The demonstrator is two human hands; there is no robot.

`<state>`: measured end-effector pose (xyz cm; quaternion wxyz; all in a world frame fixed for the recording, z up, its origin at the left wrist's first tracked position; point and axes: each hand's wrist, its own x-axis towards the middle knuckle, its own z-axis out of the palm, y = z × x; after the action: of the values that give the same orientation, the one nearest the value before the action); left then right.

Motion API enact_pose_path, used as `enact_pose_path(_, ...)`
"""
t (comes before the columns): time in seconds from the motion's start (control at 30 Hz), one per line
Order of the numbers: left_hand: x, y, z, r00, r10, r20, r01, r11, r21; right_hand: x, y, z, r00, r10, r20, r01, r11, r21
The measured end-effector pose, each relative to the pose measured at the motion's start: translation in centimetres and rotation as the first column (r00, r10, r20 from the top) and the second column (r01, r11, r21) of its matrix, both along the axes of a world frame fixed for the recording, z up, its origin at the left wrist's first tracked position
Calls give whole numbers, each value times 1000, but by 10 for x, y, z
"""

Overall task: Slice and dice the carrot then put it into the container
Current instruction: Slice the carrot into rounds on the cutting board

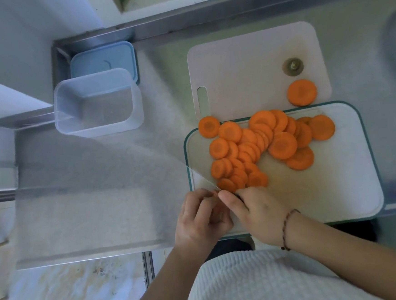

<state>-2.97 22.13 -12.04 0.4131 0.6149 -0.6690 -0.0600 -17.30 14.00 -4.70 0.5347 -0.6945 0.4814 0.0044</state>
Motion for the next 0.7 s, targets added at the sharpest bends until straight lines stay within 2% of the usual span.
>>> enact_pose_path(0.07,-1,2,2,1000,7,11,-7,1000,-1,-9,1,9,999,-41,24,41,999,28)
enact_pose_path(0.17,-3,2,4,999,36,-17,-35,999,31,-29,7,24,998,-46,53,47,999,-20)
enact_pose_path(0.3,-2,1,3,998,48,-44,-44,996,83,-49,18,36,999,12,-39,-14,999,-41)
enact_pose_path(0.43,0,-2,3,999,26,-44,-21,994,108,-57,22,41,997,4,-81,-6,999,-33)
enact_pose_path(0.7,1,-4,1,1000,9,-21,-7,997,77,-60,29,37,989,29,-146,-34,999,-29)
